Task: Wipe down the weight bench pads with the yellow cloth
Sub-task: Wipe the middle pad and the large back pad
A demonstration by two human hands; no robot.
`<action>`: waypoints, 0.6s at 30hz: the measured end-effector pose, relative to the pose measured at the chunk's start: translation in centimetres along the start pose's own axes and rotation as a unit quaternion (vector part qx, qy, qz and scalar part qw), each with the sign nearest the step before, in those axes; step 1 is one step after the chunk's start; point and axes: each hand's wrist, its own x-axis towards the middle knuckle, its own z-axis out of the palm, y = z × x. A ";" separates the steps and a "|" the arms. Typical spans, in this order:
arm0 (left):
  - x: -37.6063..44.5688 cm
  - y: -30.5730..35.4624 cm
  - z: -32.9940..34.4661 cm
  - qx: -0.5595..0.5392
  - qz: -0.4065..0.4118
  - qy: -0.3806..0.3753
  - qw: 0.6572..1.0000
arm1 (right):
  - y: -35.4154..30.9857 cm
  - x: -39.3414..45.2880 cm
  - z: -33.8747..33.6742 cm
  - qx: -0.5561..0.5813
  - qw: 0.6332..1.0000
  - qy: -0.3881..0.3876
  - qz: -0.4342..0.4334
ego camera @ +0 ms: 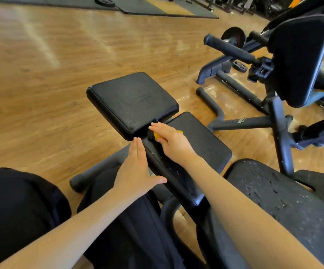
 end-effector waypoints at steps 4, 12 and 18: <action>-0.2 -0.2 -0.3 0.010 0.009 -0.008 1.000 | 0.3 -2.6 -0.4 0.007 1.000 -0.007 -0.002; -0.2 -0.4 -0.9 0.028 0.029 -0.008 0.999 | 2.0 -14.7 -1.5 -0.009 1.000 0.001 0.004; 0.0 -0.3 -0.8 0.052 0.029 -0.011 0.998 | 0.3 -11.9 -0.4 -0.029 0.999 0.033 0.002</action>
